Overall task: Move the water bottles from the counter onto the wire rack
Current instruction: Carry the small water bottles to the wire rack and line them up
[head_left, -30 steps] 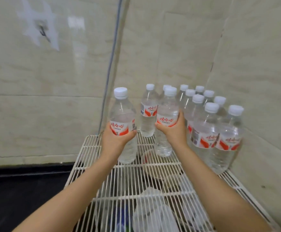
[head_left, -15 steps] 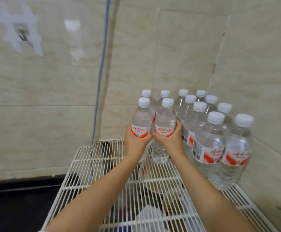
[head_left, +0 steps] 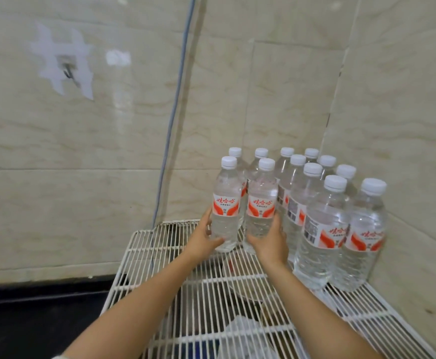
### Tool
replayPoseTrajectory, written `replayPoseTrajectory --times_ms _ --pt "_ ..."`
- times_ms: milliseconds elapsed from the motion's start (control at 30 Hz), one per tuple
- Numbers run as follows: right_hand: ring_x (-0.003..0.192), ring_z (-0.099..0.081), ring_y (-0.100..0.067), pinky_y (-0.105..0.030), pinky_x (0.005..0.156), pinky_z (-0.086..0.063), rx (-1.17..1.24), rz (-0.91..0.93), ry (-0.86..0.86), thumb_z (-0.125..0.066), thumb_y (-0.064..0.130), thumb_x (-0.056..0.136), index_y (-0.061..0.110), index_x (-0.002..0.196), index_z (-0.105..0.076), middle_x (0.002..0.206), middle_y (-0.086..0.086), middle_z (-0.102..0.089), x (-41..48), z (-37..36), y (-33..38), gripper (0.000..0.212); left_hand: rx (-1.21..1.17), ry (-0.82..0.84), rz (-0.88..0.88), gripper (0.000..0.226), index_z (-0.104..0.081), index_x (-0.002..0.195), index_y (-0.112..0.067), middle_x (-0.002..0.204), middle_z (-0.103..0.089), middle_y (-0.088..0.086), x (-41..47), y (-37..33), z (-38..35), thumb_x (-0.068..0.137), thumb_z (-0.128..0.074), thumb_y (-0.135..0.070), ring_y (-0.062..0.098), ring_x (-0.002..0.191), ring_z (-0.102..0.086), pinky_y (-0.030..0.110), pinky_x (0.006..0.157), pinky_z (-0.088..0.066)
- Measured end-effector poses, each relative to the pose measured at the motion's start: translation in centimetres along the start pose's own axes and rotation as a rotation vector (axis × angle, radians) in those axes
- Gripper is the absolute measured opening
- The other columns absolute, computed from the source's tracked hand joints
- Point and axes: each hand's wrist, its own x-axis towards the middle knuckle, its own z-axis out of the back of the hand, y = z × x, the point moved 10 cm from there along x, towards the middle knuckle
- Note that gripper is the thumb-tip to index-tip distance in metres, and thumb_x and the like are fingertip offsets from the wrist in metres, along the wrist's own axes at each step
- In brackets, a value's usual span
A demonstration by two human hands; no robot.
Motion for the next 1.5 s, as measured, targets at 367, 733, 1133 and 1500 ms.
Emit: replayPoseTrajectory --times_ms 367,733,1133,1500 --pt "0.109 -0.057 -0.026 -0.033 0.082 -0.046 0.180 0.119 -0.113 -0.064 0.005 0.082 0.027 0.144 -0.022 0.132 -0.011 -0.049 0.3 0.6 0.3 0.077 -0.027 -0.221 -0.083 0.073 -0.030 0.125 -0.044 0.109 -0.048 -0.019 0.7 -1.6 -2.0 0.077 -0.067 -0.003 0.007 0.109 -0.051 0.030 0.097 -0.046" --pt "0.129 -0.039 -0.033 -0.046 0.100 -0.042 0.118 0.068 -0.012 -0.057 0.008 0.086 0.024 0.148 -0.008 0.146 -0.015 -0.035 0.5 -0.3 0.6 0.080 0.043 -0.216 0.006 0.076 -0.026 0.142 -0.024 0.136 -0.048 0.006 0.5 -2.5 -2.1 0.080 -0.066 -0.005 0.025 0.123 -0.049 0.039 0.102 -0.044" --pt "0.104 -0.061 -0.038 -0.049 0.085 -0.050 -0.425 0.948 0.069 -0.080 0.009 0.061 0.004 0.102 -0.067 0.110 -0.020 -0.064 -6.4 -3.0 8.5 0.044 0.497 -0.274 0.221 0.057 -0.036 0.140 -0.016 0.139 -0.045 0.007 -8.7 1.7 9.9 0.088 -0.058 -0.011 0.022 0.123 -0.048 0.032 0.098 -0.043" --pt "0.132 -0.029 -0.020 -0.030 0.109 -0.024 -0.453 1.012 0.530 -0.045 0.028 0.093 0.016 0.136 -0.041 0.141 -0.004 -0.037 -16.4 -7.5 12.7 0.044 0.694 -0.517 0.278 0.040 -0.050 0.131 -0.013 0.134 -0.053 0.005 -24.4 0.5 20.4 0.091 -0.053 -0.015 0.020 0.123 -0.049 0.028 0.100 -0.039"
